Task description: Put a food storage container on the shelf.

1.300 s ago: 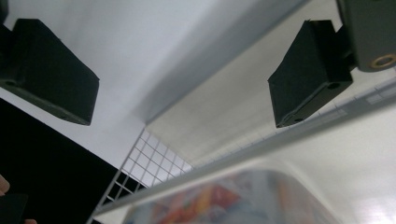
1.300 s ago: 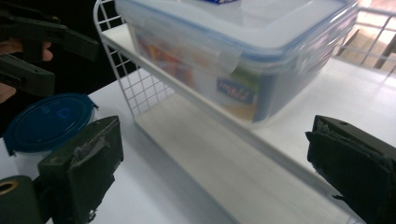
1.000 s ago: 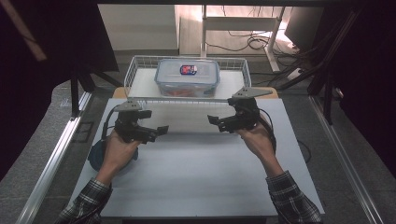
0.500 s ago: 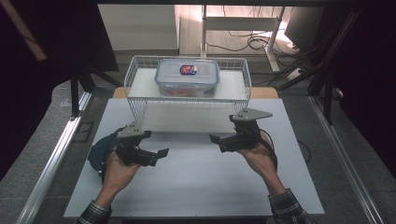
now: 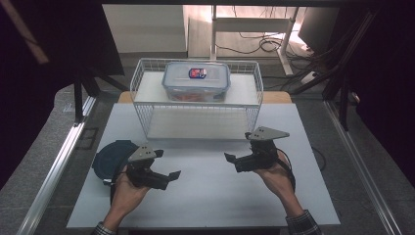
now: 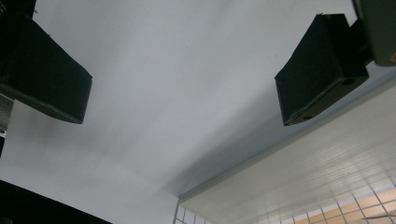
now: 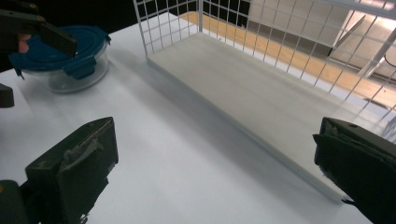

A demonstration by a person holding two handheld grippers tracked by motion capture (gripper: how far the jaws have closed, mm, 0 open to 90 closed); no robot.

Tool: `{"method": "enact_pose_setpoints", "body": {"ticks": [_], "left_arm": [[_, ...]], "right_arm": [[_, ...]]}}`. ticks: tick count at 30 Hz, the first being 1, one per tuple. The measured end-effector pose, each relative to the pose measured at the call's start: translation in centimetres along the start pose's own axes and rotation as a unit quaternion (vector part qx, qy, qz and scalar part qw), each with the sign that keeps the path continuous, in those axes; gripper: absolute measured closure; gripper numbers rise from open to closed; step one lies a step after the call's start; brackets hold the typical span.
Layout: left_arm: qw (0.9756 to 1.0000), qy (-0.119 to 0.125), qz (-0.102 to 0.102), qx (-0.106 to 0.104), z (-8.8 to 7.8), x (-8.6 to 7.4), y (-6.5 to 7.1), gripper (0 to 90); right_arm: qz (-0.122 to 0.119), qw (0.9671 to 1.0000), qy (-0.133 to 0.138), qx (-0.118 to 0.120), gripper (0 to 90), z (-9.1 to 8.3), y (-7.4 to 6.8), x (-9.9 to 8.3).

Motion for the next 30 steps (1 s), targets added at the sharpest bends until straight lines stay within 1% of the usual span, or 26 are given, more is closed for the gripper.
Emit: {"method": "enact_pose_setpoints", "body": {"ticks": [1,2,5,9,11,15,19,21,23,24,26,30], "left_arm": [[1.0,-0.001,0.001,0.001,-0.1,-0.2,0.1,3.0],[1.0,-0.002,0.0,0.001,-0.1,-0.4,0.2,3.0],[1.0,-0.005,-0.004,-0.002,-0.2,-1.2,0.4,2.7],[0.9999,-0.01,-0.01,-0.002,-0.3,-2.1,0.6,2.6],[0.9999,-0.01,-0.011,-0.001,-0.3,-2.5,0.8,2.7],[0.9999,-0.013,0.001,0.007,-0.2,-3.4,1.5,3.1],[0.9998,-0.017,0.011,0.009,0.0,-4.3,2.3,3.2],[0.9997,-0.02,0.014,0.01,0.2,-4.7,2.5,3.2],[0.9994,-0.026,0.019,0.014,0.4,-5.1,2.7,3.1],[0.9992,-0.028,0.021,0.016,0.4,-5.3,2.8,3.0],[0.9991,-0.032,0.022,0.017,0.5,-5.5,2.8,2.9],[0.9991,-0.035,0.019,0.019,0.6,-5.8,2.7,2.8]], "right_arm": [[0.003,1.0,0.001,0.0,0.0,-0.2,-0.1,-0.5],[0.003,1.0,0.001,0.0,0.0,-0.2,-0.1,-0.5],[0.005,1.0,0.001,0.0,0.0,-0.4,-0.3,-1.2],[0.005,1.0,-0.001,-0.006,0.0,-0.6,-0.6,-2.1],[0.01,0.9999,0.002,-0.006,0.0,-0.7,-0.9,-2.5],[0.015,0.9999,0.001,-0.004,0.0,-0.6,-1.6,-3.5],[0.018,0.9998,0.002,-0.001,0.0,-0.5,-2.3,-4.9],[0.015,0.9999,-0.005,0.0,0.0,-0.4,-2.6,-5.7],[0.008,0.9999,-0.012,-0.007,0.0,-0.4,-2.8,-6.4],[0.009,0.9998,-0.014,-0.006,0.0,-0.5,-2.9,-6.8],[0.013,0.9998,-0.016,-0.001,0.0,-0.4,-3.0,-7.4],[0.017,0.9993,-0.034,0.003,0.1,-0.1,-3.3,-8.5]]}}
Point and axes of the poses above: each handheld gripper's, and its own axes: z roughly forward along the jaws, x roughly out of its top, y roughly to its right, the point moved 1 cm from there along z, roughly forward along the jaws, and after that the axes turned 12 degrees about x, right-handed, at the moved point
